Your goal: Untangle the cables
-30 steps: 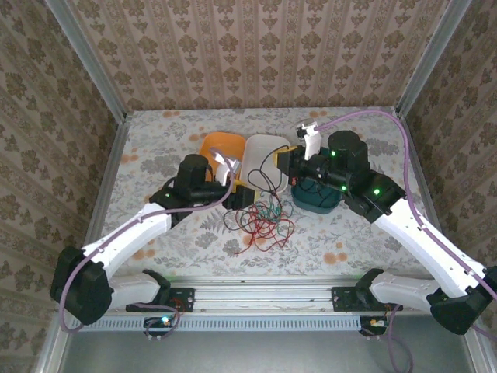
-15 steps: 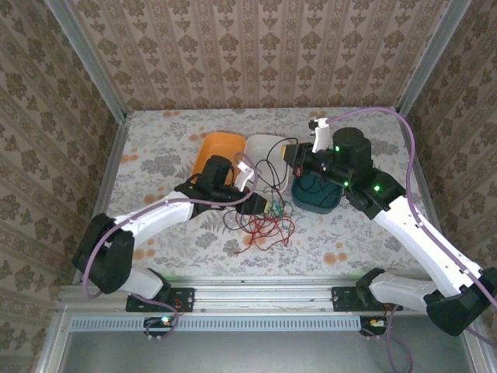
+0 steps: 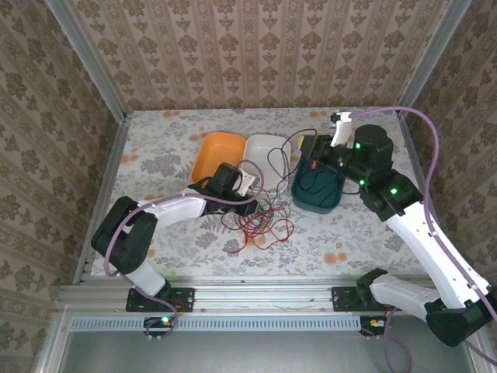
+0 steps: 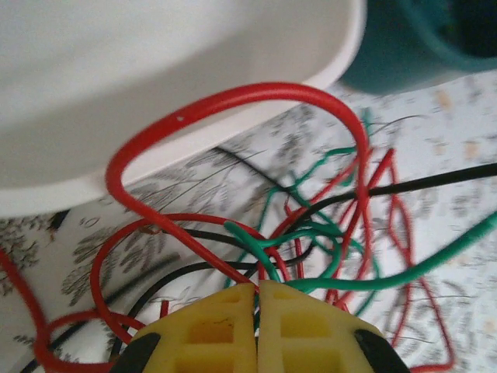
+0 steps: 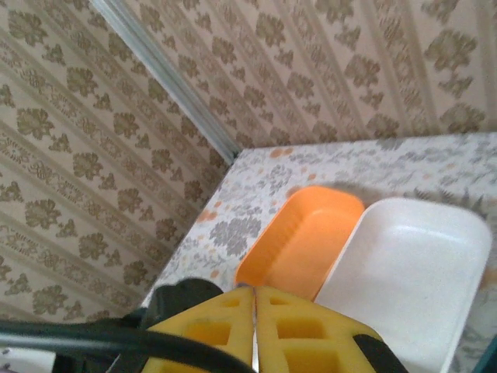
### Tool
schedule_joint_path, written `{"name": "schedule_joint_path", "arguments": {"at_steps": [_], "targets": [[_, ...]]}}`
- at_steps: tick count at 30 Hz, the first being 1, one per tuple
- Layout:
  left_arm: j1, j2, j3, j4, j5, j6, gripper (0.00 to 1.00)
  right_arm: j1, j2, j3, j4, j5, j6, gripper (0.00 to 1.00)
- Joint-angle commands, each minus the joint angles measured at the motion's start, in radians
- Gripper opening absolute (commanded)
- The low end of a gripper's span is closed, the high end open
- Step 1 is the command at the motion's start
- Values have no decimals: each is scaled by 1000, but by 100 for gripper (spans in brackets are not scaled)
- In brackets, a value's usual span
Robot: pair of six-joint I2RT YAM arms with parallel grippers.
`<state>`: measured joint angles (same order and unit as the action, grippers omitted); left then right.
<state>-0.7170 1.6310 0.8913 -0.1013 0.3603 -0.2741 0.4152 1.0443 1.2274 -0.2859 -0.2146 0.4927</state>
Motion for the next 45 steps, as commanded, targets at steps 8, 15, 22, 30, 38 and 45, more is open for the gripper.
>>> {"name": "schedule_joint_path", "arguments": {"at_steps": [8,15,22,30,38,45], "targets": [[-42,80,-21,-109,-204,-4,0,-56,-50,248,-77,142,-234,0],[-44,115,-35,-103,-240,-17,0,-75,-43,373,17,251,-336,0],[-44,130,-51,-109,-301,-38,0,-83,-6,482,114,332,-390,0],[-44,147,-63,-124,-362,-83,0,-89,-15,556,227,515,-542,0],[-44,154,-66,-132,-356,-95,4,-98,1,657,141,617,-640,0],[-41,159,-68,-128,-353,-94,15,-100,48,699,-1,650,-644,0]]}}
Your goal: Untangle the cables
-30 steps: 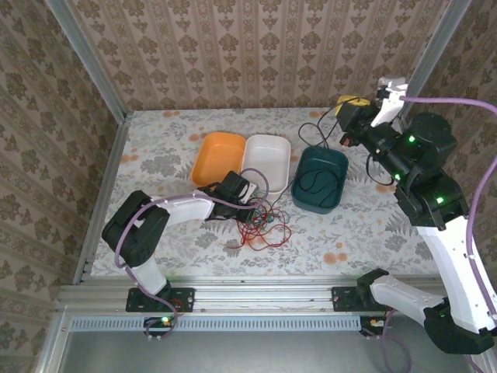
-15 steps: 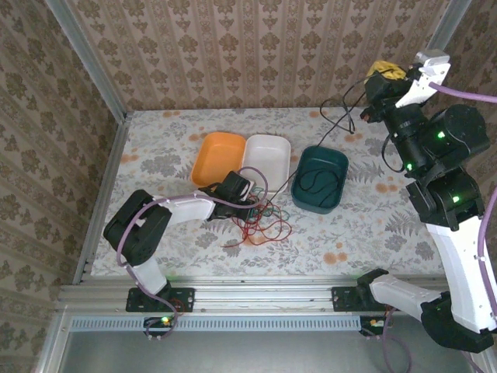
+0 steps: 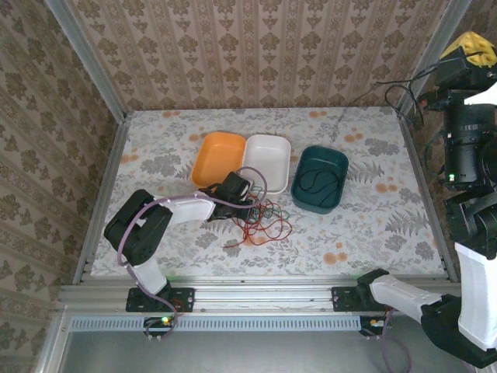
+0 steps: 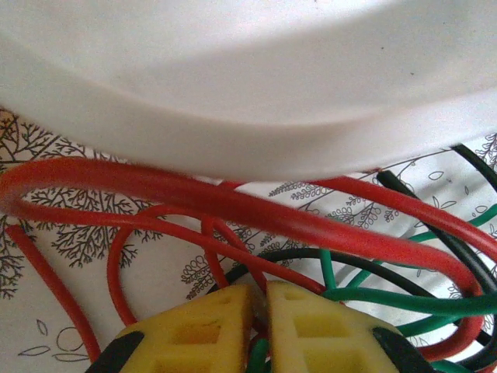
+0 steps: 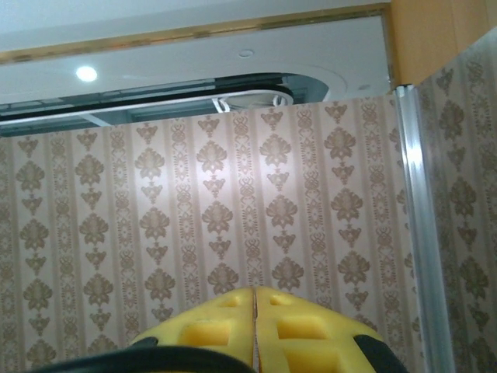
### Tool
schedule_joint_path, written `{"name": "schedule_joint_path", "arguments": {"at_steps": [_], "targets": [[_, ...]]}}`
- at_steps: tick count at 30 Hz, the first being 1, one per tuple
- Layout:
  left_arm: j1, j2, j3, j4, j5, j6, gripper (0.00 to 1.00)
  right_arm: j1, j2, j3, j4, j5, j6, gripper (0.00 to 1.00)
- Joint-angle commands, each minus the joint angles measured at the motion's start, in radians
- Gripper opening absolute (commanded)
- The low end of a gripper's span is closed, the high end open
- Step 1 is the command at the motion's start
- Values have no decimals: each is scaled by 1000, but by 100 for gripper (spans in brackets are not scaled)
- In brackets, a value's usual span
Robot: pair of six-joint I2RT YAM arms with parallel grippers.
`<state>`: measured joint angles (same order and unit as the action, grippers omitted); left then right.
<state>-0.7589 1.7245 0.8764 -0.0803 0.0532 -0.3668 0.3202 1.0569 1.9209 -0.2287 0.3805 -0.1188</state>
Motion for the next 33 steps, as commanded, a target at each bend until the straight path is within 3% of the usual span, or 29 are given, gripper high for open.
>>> {"name": "schedule_joint_path", "arguments": {"at_steps": [1,9,18,28,33], "targets": [[-1,69,-51,-152,-48,0,14,-6,35,7,-48,52,-34,0],[-2,75,-53,-135,-48,-1,0,-12,88,99,-79,13,-59,0],[-3,76,-63,-90,-3,-8,0,-35,128,116,-74,-10,-71,0],[-3,81,-60,-88,2,-13,0,-59,284,311,-122,-38,-71,0],[-3,88,-51,-93,2,-12,0,-69,317,274,-224,-71,-17,0]]}}
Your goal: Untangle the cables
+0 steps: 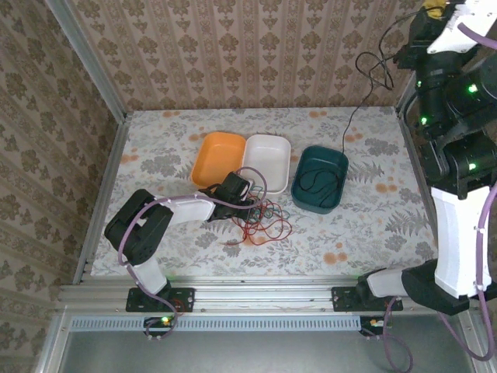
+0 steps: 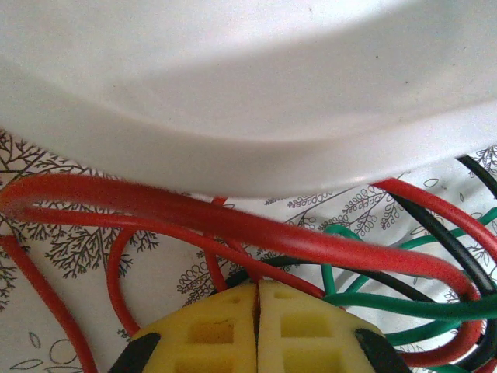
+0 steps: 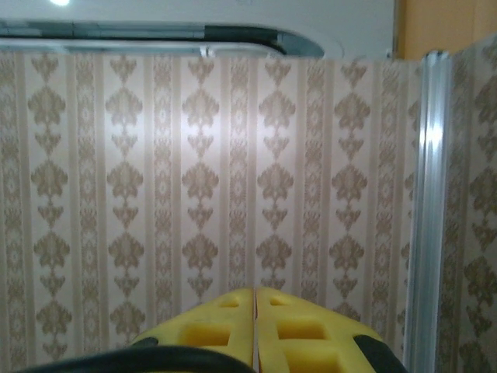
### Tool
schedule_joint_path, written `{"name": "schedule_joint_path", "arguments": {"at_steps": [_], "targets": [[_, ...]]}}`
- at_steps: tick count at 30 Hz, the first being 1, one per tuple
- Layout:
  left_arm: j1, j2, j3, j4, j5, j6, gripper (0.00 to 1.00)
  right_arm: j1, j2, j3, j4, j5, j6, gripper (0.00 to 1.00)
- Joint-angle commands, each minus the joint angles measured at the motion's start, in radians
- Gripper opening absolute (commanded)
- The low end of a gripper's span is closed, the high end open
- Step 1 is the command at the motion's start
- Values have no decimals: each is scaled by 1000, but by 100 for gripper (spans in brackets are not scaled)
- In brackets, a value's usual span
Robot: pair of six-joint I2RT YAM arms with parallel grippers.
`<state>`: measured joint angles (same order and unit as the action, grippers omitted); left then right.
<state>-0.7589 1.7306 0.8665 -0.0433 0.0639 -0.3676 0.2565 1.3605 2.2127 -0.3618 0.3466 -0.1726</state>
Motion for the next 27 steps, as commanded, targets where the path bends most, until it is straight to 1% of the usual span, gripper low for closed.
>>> {"name": "schedule_joint_path", "arguments": {"at_steps": [1,3,5,7,10,13,17,21,27], "targets": [[-3,83,-40,-132,-9,-12,0,-6,6,-49,-123,-52,60,0],[-3,83,-38,-132,-11,-11,0,-6,-30,-144,-169,-94,135,0],[-3,87,-37,-133,-12,-9,0,-5,-92,-286,-196,-138,217,0],[-3,93,-30,-135,-13,-7,0,-2,-155,-433,-180,-170,280,0],[-3,107,-16,-144,-10,-6,0,-2,-236,-610,-154,-165,353,0],[-3,112,-11,-144,-12,-4,0,8,-298,-741,-138,-137,415,0],[-2,113,-5,-150,-9,-3,0,45,-341,-892,-112,-51,454,0],[-3,108,-3,-155,-12,-4,0,77,-353,-975,-121,109,490,0],[-3,99,-11,-156,-13,-7,0,84,-379,-1076,-169,361,581,0]]}}
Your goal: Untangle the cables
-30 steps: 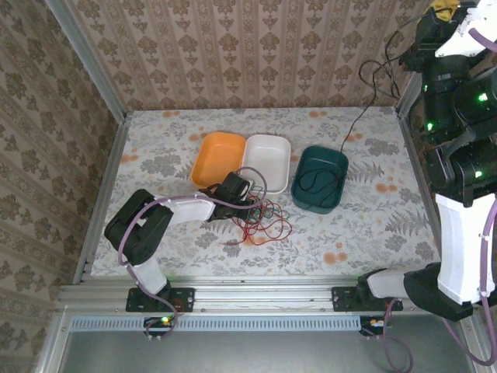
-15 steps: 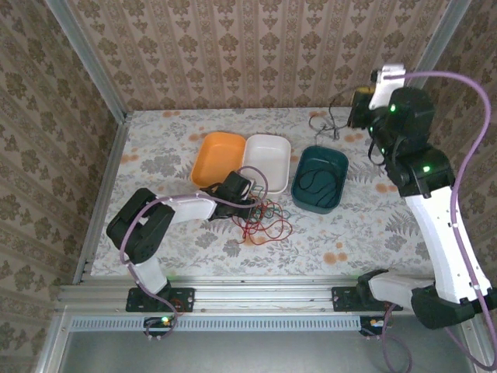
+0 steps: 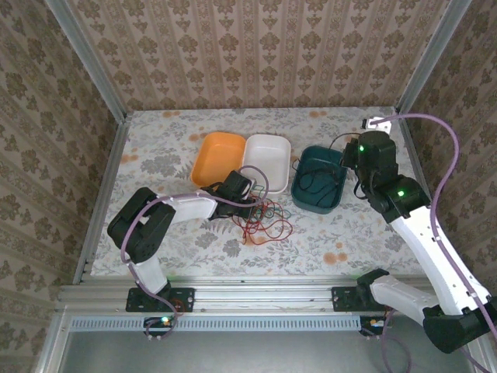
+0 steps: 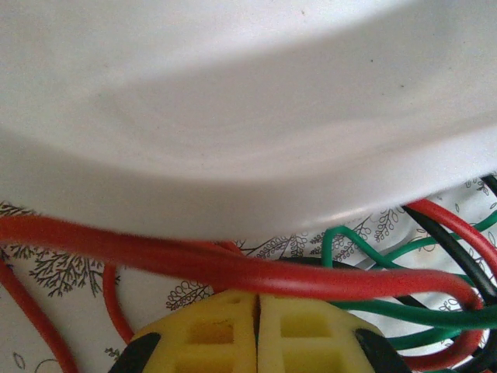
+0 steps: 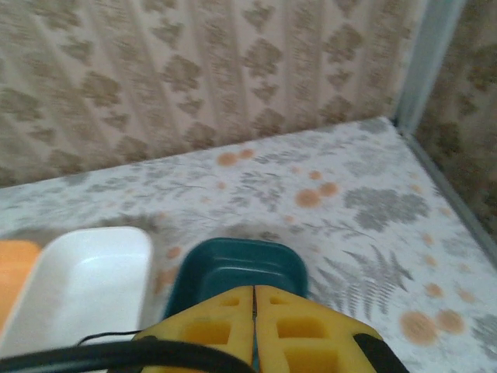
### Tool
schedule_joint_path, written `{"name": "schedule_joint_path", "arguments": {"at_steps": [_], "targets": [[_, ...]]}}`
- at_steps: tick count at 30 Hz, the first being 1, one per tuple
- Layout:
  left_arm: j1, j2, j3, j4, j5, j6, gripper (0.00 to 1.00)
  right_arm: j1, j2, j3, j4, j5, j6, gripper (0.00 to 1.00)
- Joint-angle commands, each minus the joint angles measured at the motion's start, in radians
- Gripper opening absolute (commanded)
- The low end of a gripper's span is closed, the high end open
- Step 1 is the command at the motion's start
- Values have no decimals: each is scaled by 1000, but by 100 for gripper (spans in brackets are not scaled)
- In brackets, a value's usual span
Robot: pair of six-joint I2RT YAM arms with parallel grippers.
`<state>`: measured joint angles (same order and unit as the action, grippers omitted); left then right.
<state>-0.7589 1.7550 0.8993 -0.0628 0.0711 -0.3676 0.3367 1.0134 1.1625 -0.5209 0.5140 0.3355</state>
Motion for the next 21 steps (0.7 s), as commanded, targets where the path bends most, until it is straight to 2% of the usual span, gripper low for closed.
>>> {"name": "schedule_joint_path", "arguments": {"at_steps": [1,7,12,17,21], "targets": [[-3,75,-44,-137,-20,-8,0,5,-32,-34,-48,232,85,0],[-3,81,-39,-137,-14,-6,0,4,-22,-63,-160,458,129,0],[-3,90,-34,-137,-11,-4,0,9,7,-107,-177,510,135,0],[-4,89,-34,-138,-11,-4,0,47,110,-130,-177,584,133,0],[-5,84,-39,-138,-11,-8,0,84,176,-163,-106,557,121,0]]}}
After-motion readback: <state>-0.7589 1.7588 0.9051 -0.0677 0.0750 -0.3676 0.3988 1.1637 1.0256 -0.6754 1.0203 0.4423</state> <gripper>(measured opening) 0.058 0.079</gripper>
